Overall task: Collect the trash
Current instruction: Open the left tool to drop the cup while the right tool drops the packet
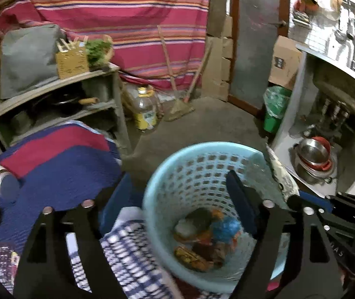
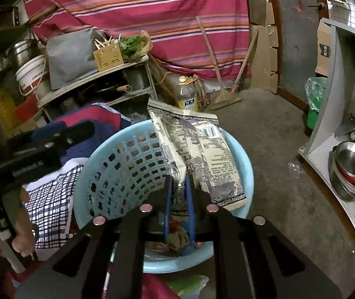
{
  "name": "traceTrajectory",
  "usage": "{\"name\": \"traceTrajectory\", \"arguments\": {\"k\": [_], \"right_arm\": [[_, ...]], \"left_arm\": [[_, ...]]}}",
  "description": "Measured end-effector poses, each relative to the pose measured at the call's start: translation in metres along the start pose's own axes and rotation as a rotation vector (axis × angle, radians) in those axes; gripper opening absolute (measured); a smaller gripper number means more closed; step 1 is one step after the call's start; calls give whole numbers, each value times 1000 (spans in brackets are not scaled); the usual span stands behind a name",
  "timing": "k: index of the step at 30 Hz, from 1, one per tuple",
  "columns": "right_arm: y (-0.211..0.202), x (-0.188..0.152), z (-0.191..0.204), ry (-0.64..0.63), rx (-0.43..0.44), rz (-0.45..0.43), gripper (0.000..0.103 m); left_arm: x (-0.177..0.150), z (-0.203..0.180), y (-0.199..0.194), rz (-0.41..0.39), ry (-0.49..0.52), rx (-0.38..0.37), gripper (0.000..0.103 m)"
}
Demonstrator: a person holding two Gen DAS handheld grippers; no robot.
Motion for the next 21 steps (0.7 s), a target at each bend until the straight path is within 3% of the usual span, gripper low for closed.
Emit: {"name": "traceTrajectory", "arguments": {"k": [7, 13, 14, 16, 18, 21], "right_arm": [[13, 0, 21, -9, 20, 12, 13], [33, -5, 35, -13, 3, 45, 15], [36, -7, 36, -19, -13, 51, 19], [39, -9, 37, -20, -34, 54, 49], [39, -11, 37, -23, -61, 52, 58], [37, -12, 41, -23, -78, 52, 60]], "left_arm": [[-1, 52, -34, -62, -16, 110, 94], [-11, 105, -66, -84, -47, 196, 97], [-14, 115, -71, -85, -56, 208, 97], [-19, 134, -80, -85, -69, 237, 97], [-23, 153, -90, -86, -81, 266, 97], [-33, 183, -107, -86, -114, 309, 97]]}}
Point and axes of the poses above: each gripper's, at about its wrist camera, not at the fingertips, and y roughly the way its jaws point, z to its left, x to its top, the point moved 10 cm from there along y, roughly the way its jaws point, and after that the axes turned 1 degree about -x, right-handed, at the moved point
